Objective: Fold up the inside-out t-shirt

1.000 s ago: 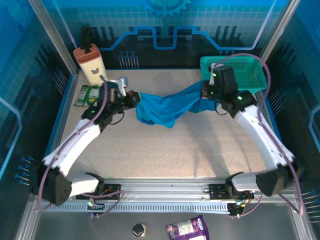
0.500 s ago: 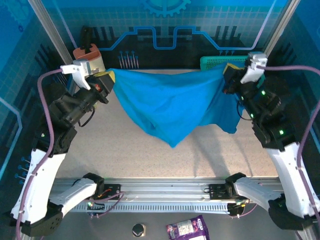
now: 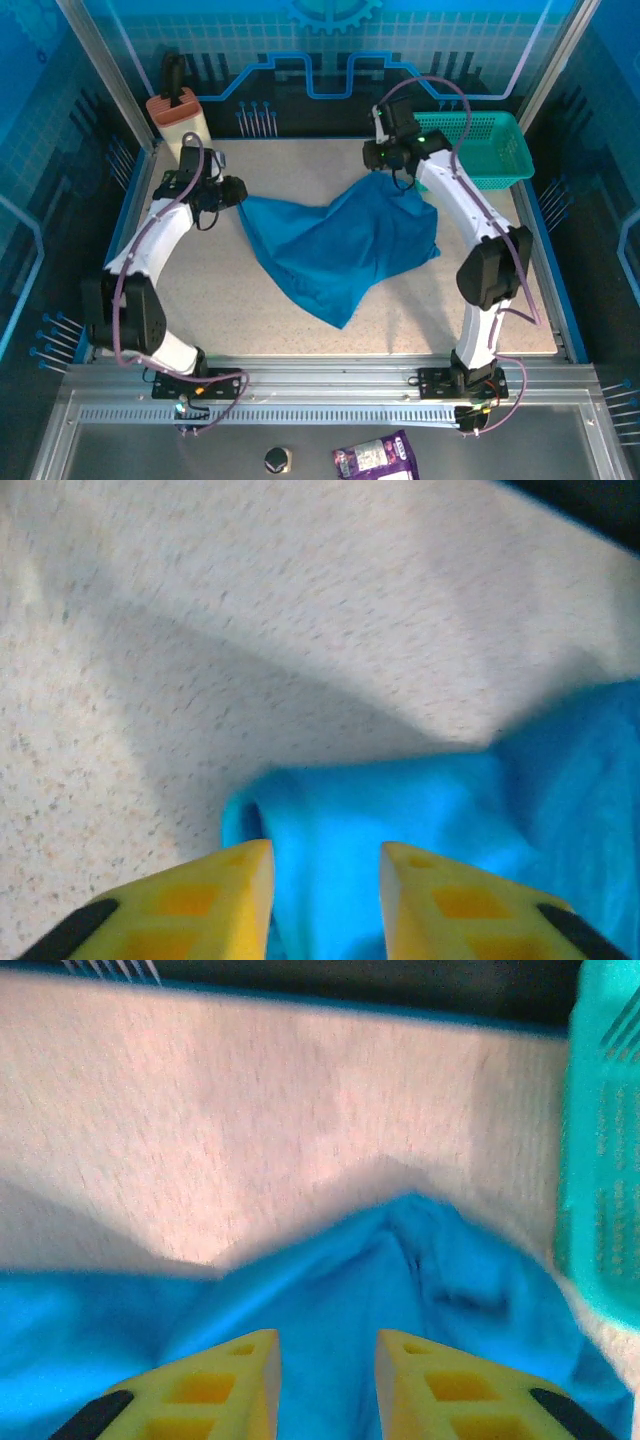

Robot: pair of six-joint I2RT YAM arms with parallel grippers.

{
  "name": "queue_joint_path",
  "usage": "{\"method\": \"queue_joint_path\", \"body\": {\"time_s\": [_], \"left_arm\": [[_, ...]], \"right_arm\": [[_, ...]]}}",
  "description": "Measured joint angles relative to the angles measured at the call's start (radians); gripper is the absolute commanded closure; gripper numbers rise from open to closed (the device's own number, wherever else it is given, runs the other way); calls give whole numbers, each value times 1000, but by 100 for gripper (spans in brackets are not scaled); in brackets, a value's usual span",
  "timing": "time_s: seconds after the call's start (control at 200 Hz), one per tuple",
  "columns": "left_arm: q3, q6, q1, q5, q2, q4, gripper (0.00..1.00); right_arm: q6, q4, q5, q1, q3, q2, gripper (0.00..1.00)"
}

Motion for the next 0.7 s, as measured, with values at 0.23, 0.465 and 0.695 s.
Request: {"method": "queue_joint_path", "body": {"time_s": [0.23, 0.465, 0.695], "left_arm": [[-16, -49, 6, 60, -24, 17, 59], [-140, -113, 6, 129, -98, 71, 59], [-317, -166, 7, 158, -177, 111, 60]], "right_arm": [[0, -55, -55, 143, -67, -34, 66], [-1, -74, -97, 321, -182, -32, 66], [-25, -92, -97, 455, -149, 111, 69]]}}
